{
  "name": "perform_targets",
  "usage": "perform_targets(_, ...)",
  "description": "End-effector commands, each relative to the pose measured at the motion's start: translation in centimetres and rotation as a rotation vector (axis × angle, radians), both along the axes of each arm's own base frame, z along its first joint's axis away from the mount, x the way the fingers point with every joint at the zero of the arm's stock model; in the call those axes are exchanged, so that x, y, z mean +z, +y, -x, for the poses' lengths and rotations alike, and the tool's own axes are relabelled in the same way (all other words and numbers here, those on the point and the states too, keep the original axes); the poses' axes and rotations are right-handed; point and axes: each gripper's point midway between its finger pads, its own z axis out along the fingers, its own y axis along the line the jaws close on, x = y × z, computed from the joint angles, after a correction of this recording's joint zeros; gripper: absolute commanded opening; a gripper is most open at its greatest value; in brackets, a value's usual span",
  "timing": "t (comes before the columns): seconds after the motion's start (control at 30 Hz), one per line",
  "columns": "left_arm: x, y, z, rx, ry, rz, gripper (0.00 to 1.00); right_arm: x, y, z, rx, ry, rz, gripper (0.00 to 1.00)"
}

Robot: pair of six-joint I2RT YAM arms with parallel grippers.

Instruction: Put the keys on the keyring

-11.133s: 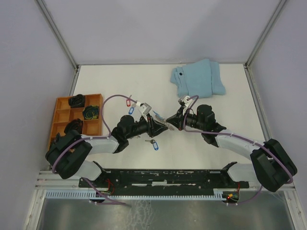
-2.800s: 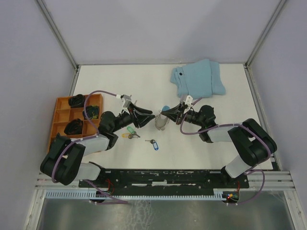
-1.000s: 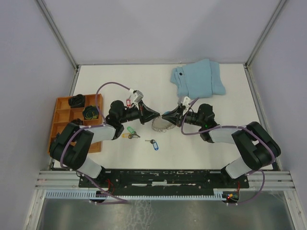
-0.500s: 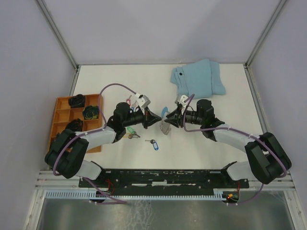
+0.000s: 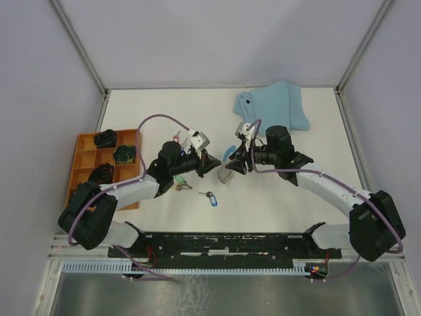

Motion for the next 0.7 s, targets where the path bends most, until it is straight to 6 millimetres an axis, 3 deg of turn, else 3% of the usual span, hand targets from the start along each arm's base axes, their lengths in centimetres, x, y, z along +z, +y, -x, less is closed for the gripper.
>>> perform_targets(0.0, 3.3, -0.4, -1.1, 0.014, -0.126, 0.021, 0.03, 1.0, 0.7, -0.3, -0.035, 0.036, 0.041, 0.50)
perform_targets(0.17, 3.4, -0.5, -0.9, 0.015, -0.134, 0.011, 0.03, 0.5, 1.5, -0.6, -0.061, 0.067, 0.089, 0.46)
perform_targets(0.33, 3.5, -0.4, -0.9, 0.019, -0.143, 0.006, 0.03, -0.3, 1.1, -1.4, -0.135, 0.093, 0.147, 0.44)
perform_targets(0.67, 3.4, -0.6, -0.7, 0.014, -0.146, 0.002, 0.03, -0.6, 1.6, -1.4, -0.117, 0.107, 0.150, 0.39)
